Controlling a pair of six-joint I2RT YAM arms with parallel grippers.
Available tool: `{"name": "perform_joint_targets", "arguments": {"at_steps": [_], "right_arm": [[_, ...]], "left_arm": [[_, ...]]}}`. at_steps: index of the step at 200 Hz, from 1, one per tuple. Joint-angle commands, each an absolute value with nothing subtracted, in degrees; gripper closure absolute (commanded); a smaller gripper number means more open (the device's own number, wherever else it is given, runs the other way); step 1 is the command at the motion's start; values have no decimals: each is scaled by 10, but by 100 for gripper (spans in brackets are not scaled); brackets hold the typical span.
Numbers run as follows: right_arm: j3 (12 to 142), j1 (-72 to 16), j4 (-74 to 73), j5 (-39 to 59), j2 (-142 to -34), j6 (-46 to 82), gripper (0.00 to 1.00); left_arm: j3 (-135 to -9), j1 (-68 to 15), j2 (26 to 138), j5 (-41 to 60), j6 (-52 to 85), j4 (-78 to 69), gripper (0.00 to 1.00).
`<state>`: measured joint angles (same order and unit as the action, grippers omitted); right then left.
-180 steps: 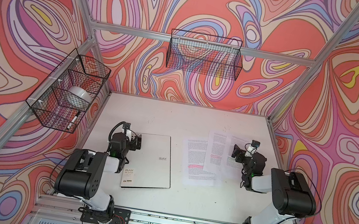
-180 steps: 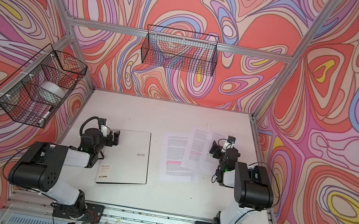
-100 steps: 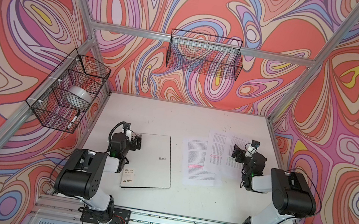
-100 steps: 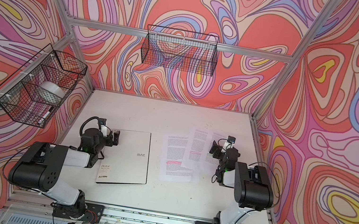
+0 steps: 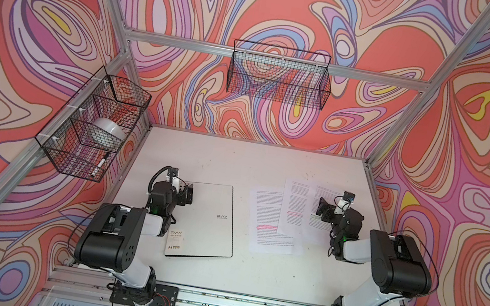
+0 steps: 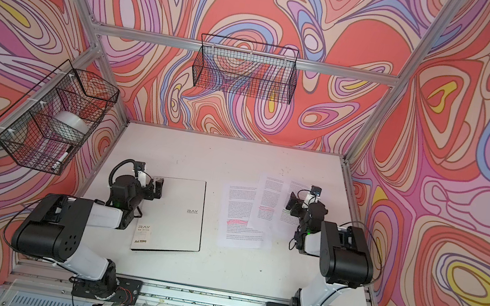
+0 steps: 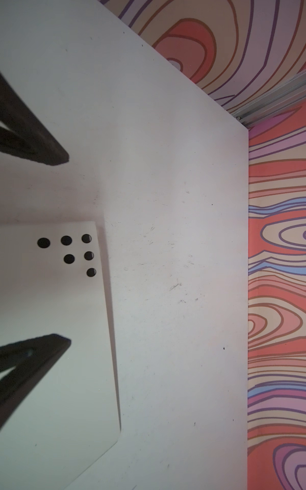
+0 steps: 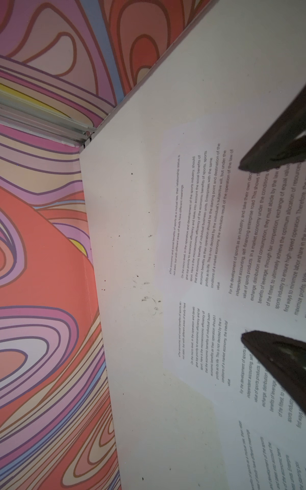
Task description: Put the files into the folder
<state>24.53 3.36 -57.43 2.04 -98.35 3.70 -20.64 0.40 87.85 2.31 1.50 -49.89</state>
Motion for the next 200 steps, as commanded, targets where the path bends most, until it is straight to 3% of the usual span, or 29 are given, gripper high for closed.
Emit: {"name": "perform_joint_targets", "arguments": {"at_steps": [1, 143, 171, 200], "right_arm": [[253, 35, -577, 24, -983, 38, 1], [271, 18, -531, -12, -966, 25, 2], [301, 18, -436, -19, -918, 26, 1], [331, 13, -329, -37, -854, 46, 1]], "left_arm": [[-216, 4, 882, 20, 7, -504, 0], [-218, 4, 879, 14, 6, -500, 0], [-234, -1, 845, 22, -3, -447, 0], [-300, -52, 770, 0, -61, -260, 0]]}}
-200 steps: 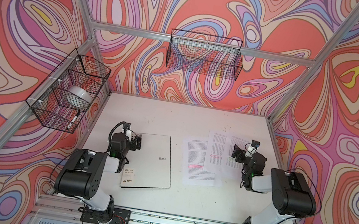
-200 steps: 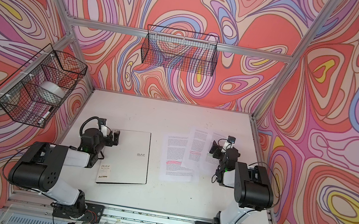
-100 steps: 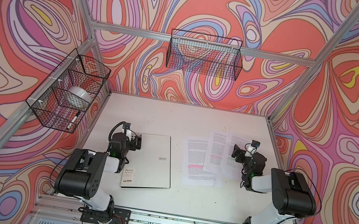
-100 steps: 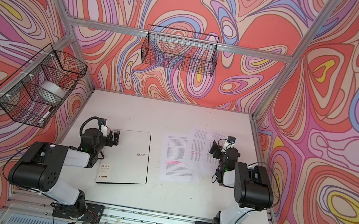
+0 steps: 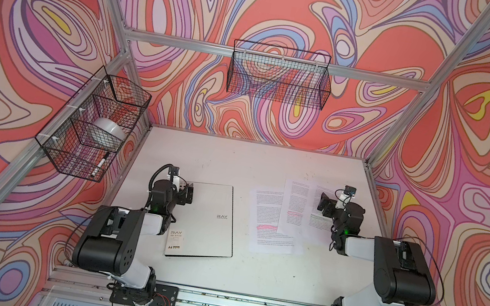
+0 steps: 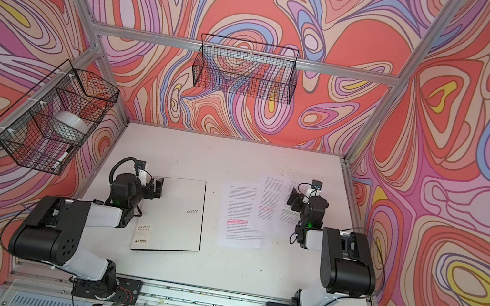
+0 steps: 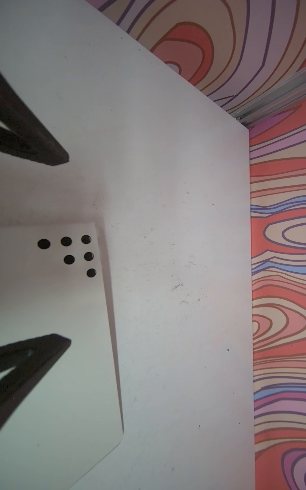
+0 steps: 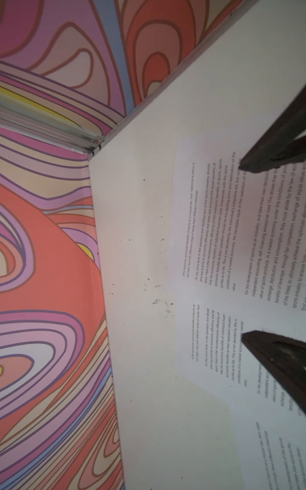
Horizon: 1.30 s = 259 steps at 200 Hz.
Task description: Put the files into the folder
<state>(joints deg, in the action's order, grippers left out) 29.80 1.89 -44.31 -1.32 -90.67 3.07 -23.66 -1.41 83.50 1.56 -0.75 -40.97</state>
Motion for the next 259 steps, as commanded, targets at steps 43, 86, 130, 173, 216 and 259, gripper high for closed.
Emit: {"name": "perform_joint_targets", "arguments": {"at_steps": [43, 86, 130, 173, 216, 259], "right_arm": [[514, -27, 40, -30, -808, 136, 2], [626, -118, 253, -7, -790, 182, 2], [616, -193, 353, 28, -740, 249, 2], [617, -279, 390, 66, -738, 295, 1], [614, -405, 330, 59, -806, 342, 1], [611, -507, 278, 67, -883, 387, 1]], "left_arm": [[-556, -88, 749, 2, -16, 252, 0], [-676, -88, 815, 27, 60, 522, 0], [-631, -87, 805, -15, 161, 548, 0], [-630, -86, 812, -51, 205, 571, 0], [-598, -78, 835, 0, 228, 557, 0], [-557, -72, 841, -6, 228, 534, 0]]}}
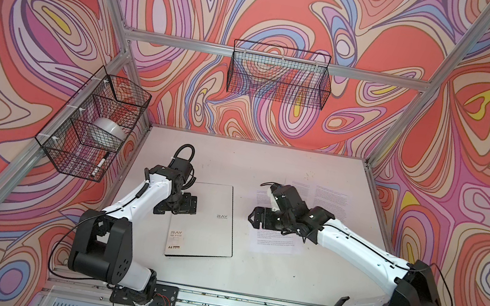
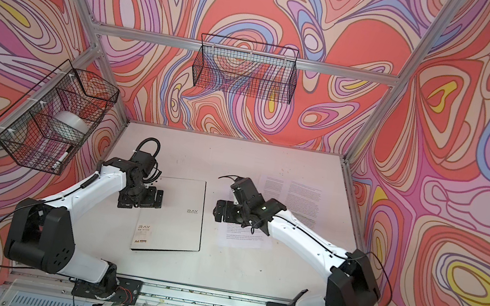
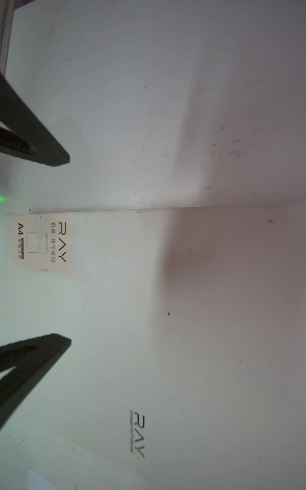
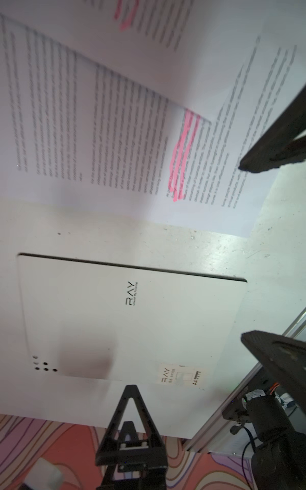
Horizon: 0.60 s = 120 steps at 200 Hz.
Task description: Put the files into the folder
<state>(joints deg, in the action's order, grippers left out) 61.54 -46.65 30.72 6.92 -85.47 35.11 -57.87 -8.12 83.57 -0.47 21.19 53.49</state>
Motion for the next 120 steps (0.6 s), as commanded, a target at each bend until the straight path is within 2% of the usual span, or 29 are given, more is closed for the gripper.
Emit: {"name": "perform_joint_targets", "arguments": {"at_steps": [1, 20, 43, 120], "right_arm": [[611, -509, 278, 66, -884, 388, 2], [594, -530, 255, 62, -893, 413, 2], [558, -537, 191, 105, -893, 456, 3], [563, -602, 201, 119, -943, 488, 2]], "left_arm": [[-556, -72, 841, -5, 228, 534, 0], [-549, -70, 847, 2, 231, 529, 0], [-540, -69, 868, 24, 234, 520, 0], [-579, -69, 967, 110, 223, 495, 0]]}}
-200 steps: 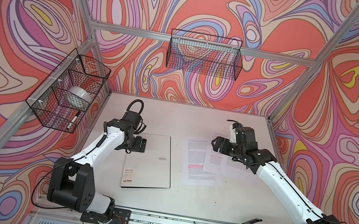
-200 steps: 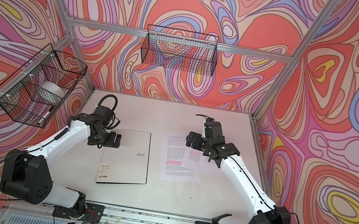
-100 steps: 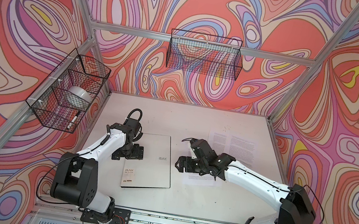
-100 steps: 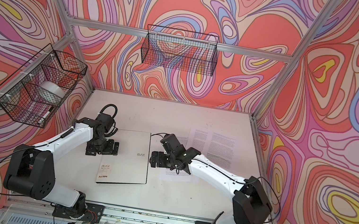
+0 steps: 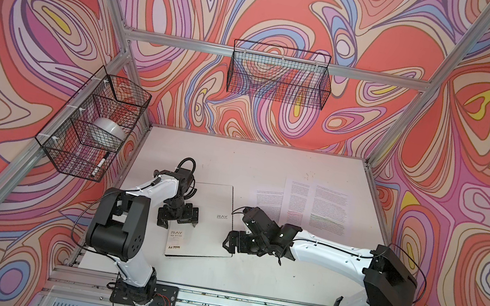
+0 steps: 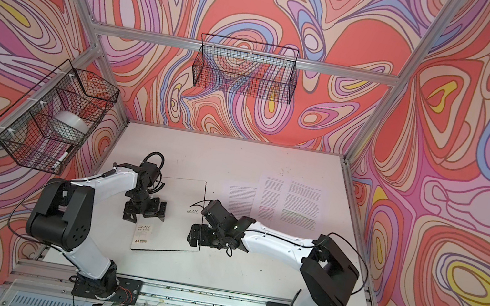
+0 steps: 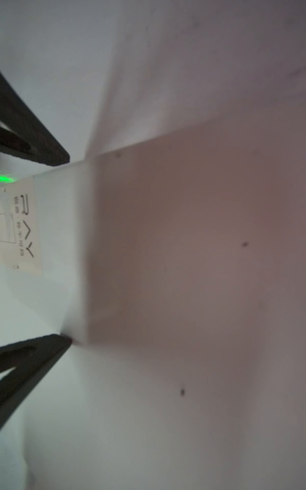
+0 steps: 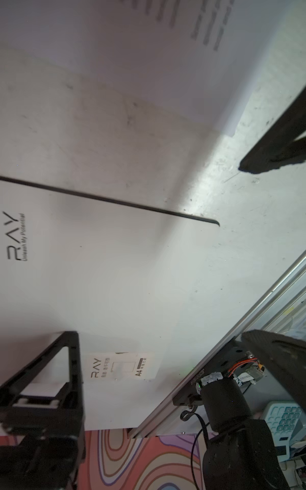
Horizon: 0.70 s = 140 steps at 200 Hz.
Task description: Put the files into the folder
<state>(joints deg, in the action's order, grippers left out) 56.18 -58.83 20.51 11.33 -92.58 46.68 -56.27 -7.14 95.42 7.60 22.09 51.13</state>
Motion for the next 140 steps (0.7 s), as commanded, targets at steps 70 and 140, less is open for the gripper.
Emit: {"name": "perform_joint_targets", "arguments": {"at_steps": [70, 140], "right_arm": [[574, -607, 173, 113, -999, 508, 2], [627, -571, 194, 59, -1005, 475, 1]], "left_arm": [[-654, -78, 1031, 158, 267, 429, 0], [-759, -98, 1048, 107, 228, 455, 0]]}}
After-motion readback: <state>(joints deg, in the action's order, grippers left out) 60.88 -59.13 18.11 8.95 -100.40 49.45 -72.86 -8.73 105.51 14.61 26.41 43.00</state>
